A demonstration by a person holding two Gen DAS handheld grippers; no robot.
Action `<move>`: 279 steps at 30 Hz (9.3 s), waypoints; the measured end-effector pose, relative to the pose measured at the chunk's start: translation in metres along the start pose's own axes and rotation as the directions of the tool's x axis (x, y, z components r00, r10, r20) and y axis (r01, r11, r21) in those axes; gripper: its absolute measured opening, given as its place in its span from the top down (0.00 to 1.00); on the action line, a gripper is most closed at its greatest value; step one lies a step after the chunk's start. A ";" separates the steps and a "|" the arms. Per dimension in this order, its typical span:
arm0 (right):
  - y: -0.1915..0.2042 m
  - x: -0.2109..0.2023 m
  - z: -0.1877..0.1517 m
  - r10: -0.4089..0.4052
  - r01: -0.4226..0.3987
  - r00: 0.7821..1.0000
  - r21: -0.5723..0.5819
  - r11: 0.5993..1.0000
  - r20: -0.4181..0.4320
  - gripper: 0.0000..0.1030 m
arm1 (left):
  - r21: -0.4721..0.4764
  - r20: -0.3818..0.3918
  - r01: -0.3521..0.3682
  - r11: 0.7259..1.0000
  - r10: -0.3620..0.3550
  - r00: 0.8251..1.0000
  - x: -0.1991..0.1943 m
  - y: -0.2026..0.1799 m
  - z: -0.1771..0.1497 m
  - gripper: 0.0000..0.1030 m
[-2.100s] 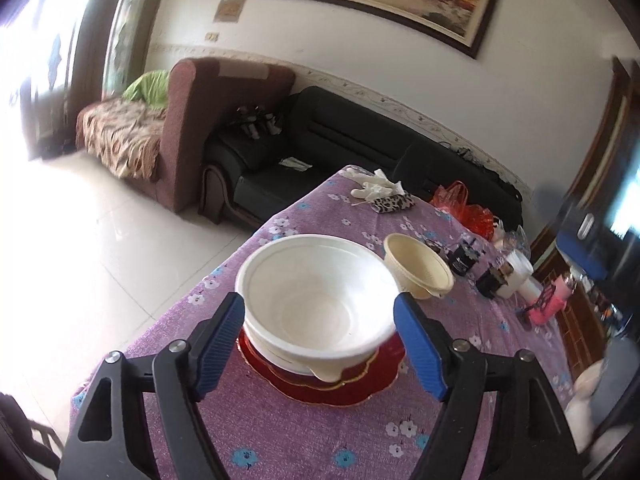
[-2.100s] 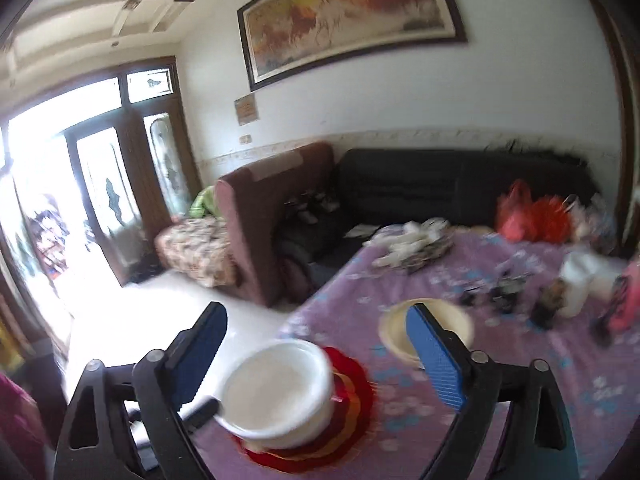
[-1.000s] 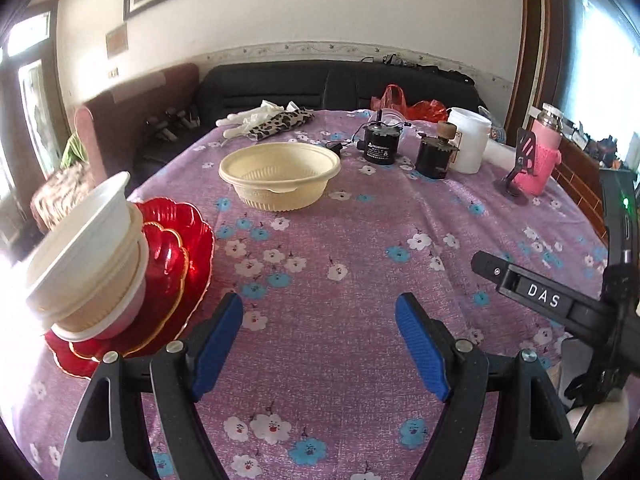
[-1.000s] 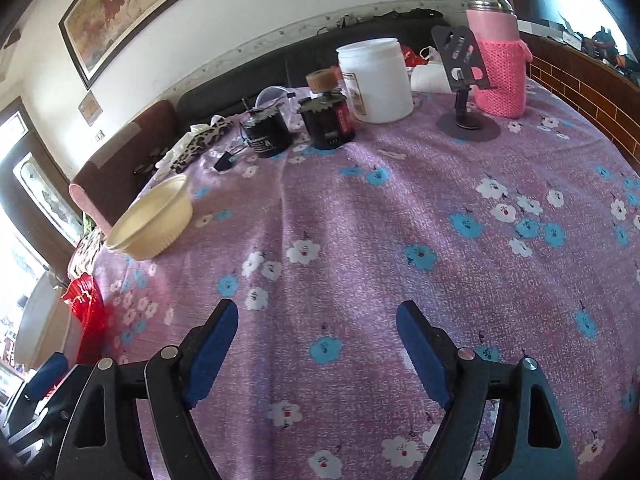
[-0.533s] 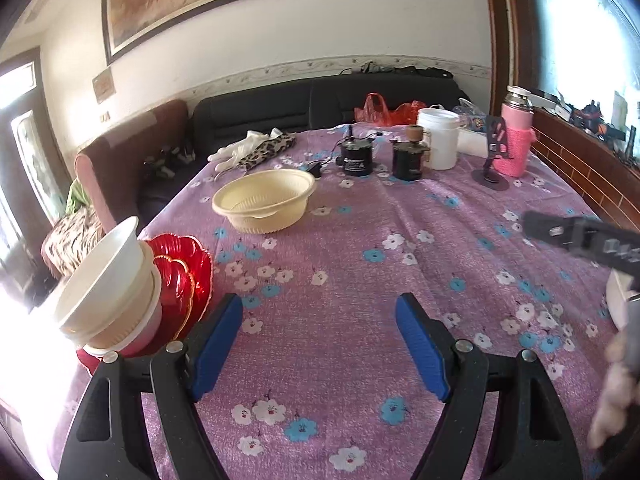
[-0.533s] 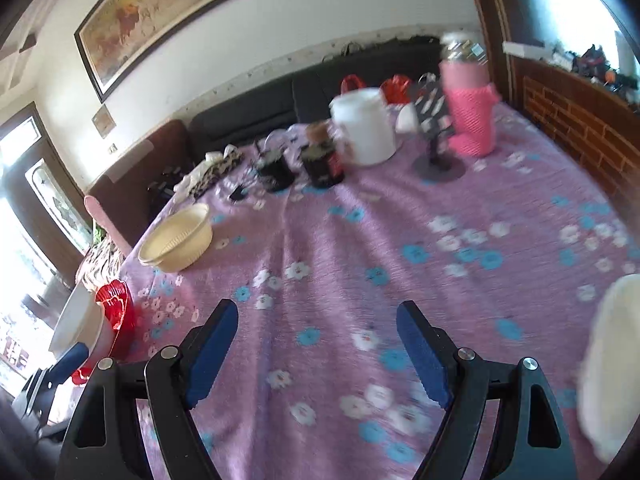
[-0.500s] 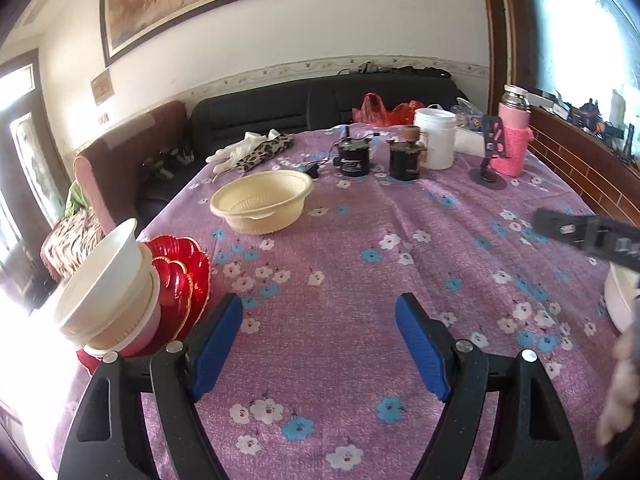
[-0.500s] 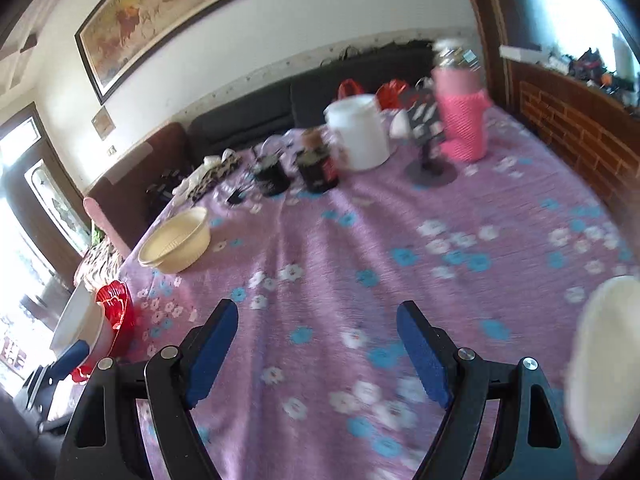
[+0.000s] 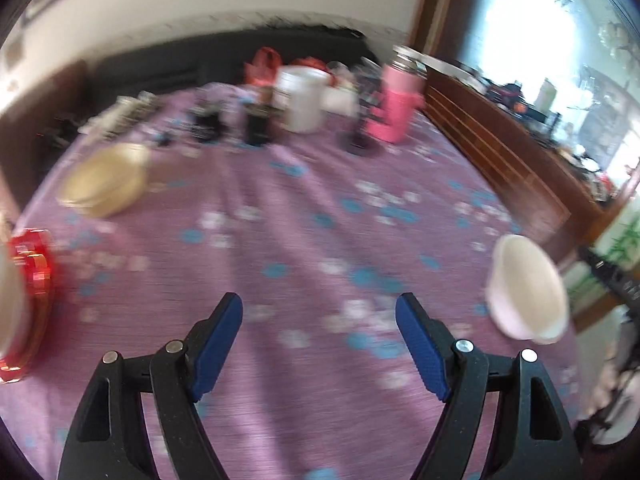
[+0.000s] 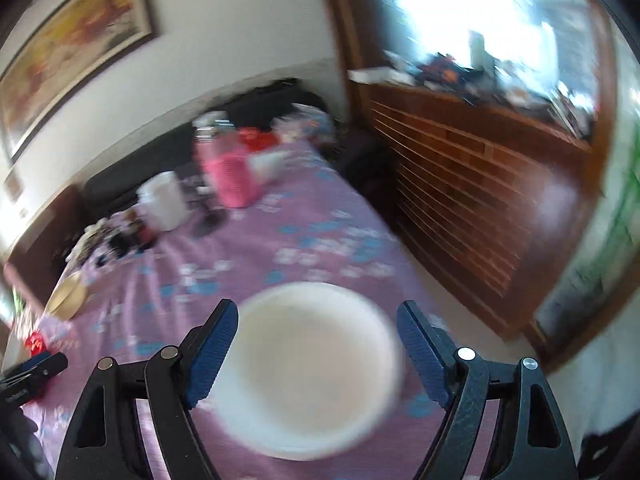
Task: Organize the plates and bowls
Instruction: 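Move both grippers toward the second white paper plate, then close the right gripper on the white plate rim while the left gripper grasps it, then carry the second white plate with both grippers and lower it onto the stack, then open both grippers to release the white plate, then move both grippers toward the beige paper plate on the table, then close the right gripper on the beige plate rim while the left gripper grasps it, then carry the beige paper plate with both grippers and lower it onto the stack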
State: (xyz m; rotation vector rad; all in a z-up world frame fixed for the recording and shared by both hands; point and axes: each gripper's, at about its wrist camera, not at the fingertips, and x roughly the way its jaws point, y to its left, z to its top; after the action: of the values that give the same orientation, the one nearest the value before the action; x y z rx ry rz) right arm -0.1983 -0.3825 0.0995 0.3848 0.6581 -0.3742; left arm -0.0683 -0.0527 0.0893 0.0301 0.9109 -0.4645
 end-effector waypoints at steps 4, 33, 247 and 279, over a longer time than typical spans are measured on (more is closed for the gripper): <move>-0.041 0.017 -0.006 -0.007 0.012 0.998 0.080 0.997 -0.064 0.17 | 0.025 -0.059 0.080 0.996 -0.079 0.995 0.027 -0.044 0.010 0.24; -0.028 0.068 -0.050 0.085 -0.071 0.964 0.065 0.995 -0.250 0.85 | 0.092 -0.256 0.193 0.977 -0.164 0.953 0.128 -0.155 -0.001 0.88; 0.277 0.087 -0.103 0.484 -0.550 0.825 -0.213 0.808 -0.293 0.83 | -0.264 0.092 -0.249 0.932 0.281 0.955 -0.042 0.134 -0.051 0.86; 0.431 -0.018 -0.108 0.620 -0.681 0.732 -0.338 0.650 -0.283 0.83 | -0.419 0.242 -0.340 0.842 0.464 0.852 -0.182 0.238 -0.083 0.84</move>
State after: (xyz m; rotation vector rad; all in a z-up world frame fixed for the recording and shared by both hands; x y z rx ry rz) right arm -0.0731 0.0429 0.1299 0.2085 0.6724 0.5049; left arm -0.1299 0.2481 0.1370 -0.1855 0.6140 0.1083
